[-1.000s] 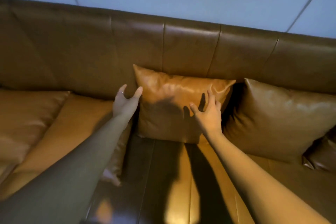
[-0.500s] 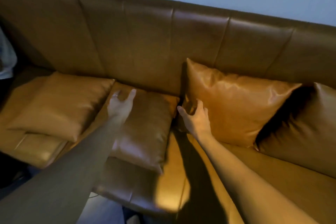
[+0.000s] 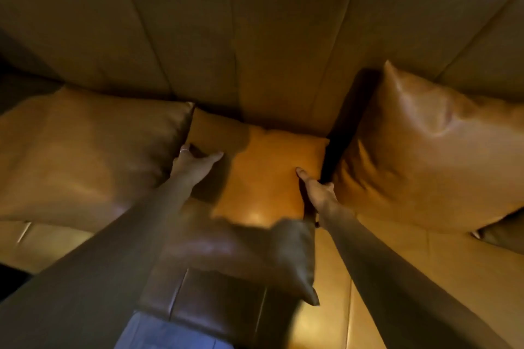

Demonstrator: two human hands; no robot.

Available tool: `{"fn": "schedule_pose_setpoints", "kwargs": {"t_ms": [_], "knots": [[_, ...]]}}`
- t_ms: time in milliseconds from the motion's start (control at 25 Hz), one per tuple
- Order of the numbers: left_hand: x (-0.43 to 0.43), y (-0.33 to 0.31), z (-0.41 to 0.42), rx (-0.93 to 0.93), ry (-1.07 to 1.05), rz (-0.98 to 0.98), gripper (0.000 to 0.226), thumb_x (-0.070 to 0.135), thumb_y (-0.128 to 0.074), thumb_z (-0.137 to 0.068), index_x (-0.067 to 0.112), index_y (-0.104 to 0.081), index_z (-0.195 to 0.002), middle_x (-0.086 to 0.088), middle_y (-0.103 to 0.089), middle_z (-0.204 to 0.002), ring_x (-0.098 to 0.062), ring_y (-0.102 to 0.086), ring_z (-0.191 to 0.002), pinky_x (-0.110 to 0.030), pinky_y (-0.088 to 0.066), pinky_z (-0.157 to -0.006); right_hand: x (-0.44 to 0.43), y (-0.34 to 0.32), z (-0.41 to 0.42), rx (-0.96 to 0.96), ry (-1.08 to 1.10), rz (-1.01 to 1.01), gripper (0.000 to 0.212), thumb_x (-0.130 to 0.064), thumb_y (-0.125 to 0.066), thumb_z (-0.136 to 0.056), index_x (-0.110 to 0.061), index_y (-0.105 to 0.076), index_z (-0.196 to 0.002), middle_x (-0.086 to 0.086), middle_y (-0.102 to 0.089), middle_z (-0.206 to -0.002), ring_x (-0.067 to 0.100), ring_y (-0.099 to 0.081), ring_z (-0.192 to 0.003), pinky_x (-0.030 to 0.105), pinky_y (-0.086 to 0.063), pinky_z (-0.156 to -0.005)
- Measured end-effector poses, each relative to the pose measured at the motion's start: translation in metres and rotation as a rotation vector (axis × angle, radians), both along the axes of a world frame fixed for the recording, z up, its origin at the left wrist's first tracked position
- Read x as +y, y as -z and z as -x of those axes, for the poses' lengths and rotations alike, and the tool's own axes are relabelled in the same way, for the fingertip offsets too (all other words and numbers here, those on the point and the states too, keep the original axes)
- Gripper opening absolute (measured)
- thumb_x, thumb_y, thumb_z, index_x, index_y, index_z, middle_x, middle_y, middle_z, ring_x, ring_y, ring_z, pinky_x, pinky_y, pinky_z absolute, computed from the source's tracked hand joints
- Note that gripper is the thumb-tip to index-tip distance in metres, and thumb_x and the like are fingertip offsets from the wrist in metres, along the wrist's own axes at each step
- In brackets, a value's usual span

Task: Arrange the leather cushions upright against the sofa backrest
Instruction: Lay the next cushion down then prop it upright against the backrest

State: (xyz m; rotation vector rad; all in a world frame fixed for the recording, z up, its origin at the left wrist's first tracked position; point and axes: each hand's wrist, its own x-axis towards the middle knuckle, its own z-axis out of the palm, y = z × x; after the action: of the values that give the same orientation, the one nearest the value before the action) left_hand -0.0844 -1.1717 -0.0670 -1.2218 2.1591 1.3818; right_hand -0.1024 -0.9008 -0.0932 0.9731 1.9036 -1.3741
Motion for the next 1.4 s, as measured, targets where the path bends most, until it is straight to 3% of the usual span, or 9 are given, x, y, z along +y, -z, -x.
{"fn": "schedule_pose_setpoints", "kwargs": {"t_ms": [200,520,640,720,840,1000,1160,1320,1400], "knots": [[-0.016,0.011,0.020,0.004,-0.072,-0.097,0.105,0.061,-0.075,-0.076,0.022,-0.022,-0.157,-0.008,-0.038,-0.156,-0.037,-0.041,-0.139,-0.052,-0.036,-0.111,-0.007,0.017,0.024,-0.023,0.089,0.069,0.136,-0.081,-0.075,-0.054,-0.019,-0.016,-0.159,0.015,-0.035,-0.159,0.043,-0.039,-0.140,0.059,-0.034,-0.114],[-0.016,-0.011,0.029,0.026,-0.146,-0.106,0.118,0.073,-0.076,-0.064,0.015,-0.027,-0.154,-0.010,-0.040,-0.155,-0.037,-0.043,-0.137,-0.054,-0.036,-0.112,0.001,-0.006,0.020,0.092,0.149,0.216,0.117,-0.049,-0.089,-0.064,-0.020,-0.023,-0.156,0.008,-0.050,-0.145,0.035,-0.055,-0.124,0.052,-0.046,-0.104],[-0.011,-0.037,0.030,0.107,-0.179,-0.065,0.126,0.083,-0.073,-0.053,0.014,-0.035,-0.151,-0.007,-0.047,-0.151,-0.033,-0.047,-0.134,-0.048,-0.038,-0.112,0.007,-0.031,0.022,0.197,0.136,0.248,0.095,-0.035,-0.086,-0.073,-0.019,-0.032,-0.150,0.001,-0.054,-0.132,0.021,-0.057,-0.107,0.037,-0.049,-0.083],[-0.008,-0.059,0.032,0.196,-0.232,-0.053,0.125,0.086,-0.071,-0.050,0.013,-0.040,-0.147,-0.007,-0.050,-0.148,-0.032,-0.049,-0.132,-0.047,-0.038,-0.112,0.009,-0.053,0.026,0.262,0.146,0.308,0.087,-0.030,-0.088,-0.068,-0.019,-0.042,-0.140,0.003,-0.060,-0.132,0.022,-0.062,-0.104,0.036,-0.054,-0.074],[-0.003,-0.091,0.038,0.339,-0.308,-0.037,0.126,0.085,-0.070,-0.052,0.015,-0.036,-0.151,-0.007,-0.047,-0.151,-0.032,-0.045,-0.137,-0.048,-0.035,-0.114,0.008,-0.088,0.035,0.379,0.133,0.348,0.083,-0.027,-0.090,-0.060,-0.026,-0.046,-0.130,0.002,-0.064,-0.126,0.026,-0.065,-0.107,0.048,-0.056,-0.089],[0.006,-0.121,0.046,0.530,-0.373,-0.134,0.123,0.079,-0.073,-0.059,0.023,-0.023,-0.157,-0.004,-0.041,-0.155,-0.029,-0.041,-0.140,-0.049,-0.033,-0.116,0.013,-0.122,0.049,0.552,0.111,0.358,0.090,-0.019,-0.090,-0.062,-0.025,-0.039,-0.136,-0.002,-0.059,-0.130,0.021,-0.061,-0.111,0.042,-0.054,-0.090],[0.007,-0.122,0.048,0.628,-0.362,-0.247,0.097,0.066,-0.070,-0.078,0.029,-0.025,-0.156,0.001,-0.042,-0.151,-0.023,-0.044,-0.132,-0.043,-0.035,-0.111,0.018,-0.121,0.052,0.570,0.043,0.342,0.100,-0.010,-0.088,-0.065,-0.028,-0.029,-0.144,-0.001,-0.054,-0.135,0.022,-0.057,-0.117,0.048,-0.048,-0.104],[0.003,-0.114,0.053,0.554,-0.307,-0.346,0.084,0.066,-0.069,-0.078,0.036,-0.037,-0.149,0.008,-0.048,-0.131,-0.020,-0.047,-0.122,-0.048,-0.038,-0.108,0.009,-0.107,0.042,0.463,-0.014,0.345,0.103,-0.017,-0.089,-0.071,-0.031,-0.024,-0.151,-0.010,-0.051,-0.126,0.008,-0.052,-0.095,0.039,-0.043,-0.088],[-0.007,-0.112,0.061,0.548,-0.311,-0.345,0.090,0.067,-0.074,-0.071,0.038,-0.038,-0.148,0.007,-0.048,-0.136,-0.024,-0.048,-0.127,-0.053,-0.039,-0.108,0.001,-0.103,0.046,0.460,0.022,0.367,0.101,-0.023,-0.091,-0.069,-0.035,-0.029,-0.148,-0.015,-0.053,-0.119,0.006,-0.052,-0.094,0.043,-0.045,-0.091]]}}
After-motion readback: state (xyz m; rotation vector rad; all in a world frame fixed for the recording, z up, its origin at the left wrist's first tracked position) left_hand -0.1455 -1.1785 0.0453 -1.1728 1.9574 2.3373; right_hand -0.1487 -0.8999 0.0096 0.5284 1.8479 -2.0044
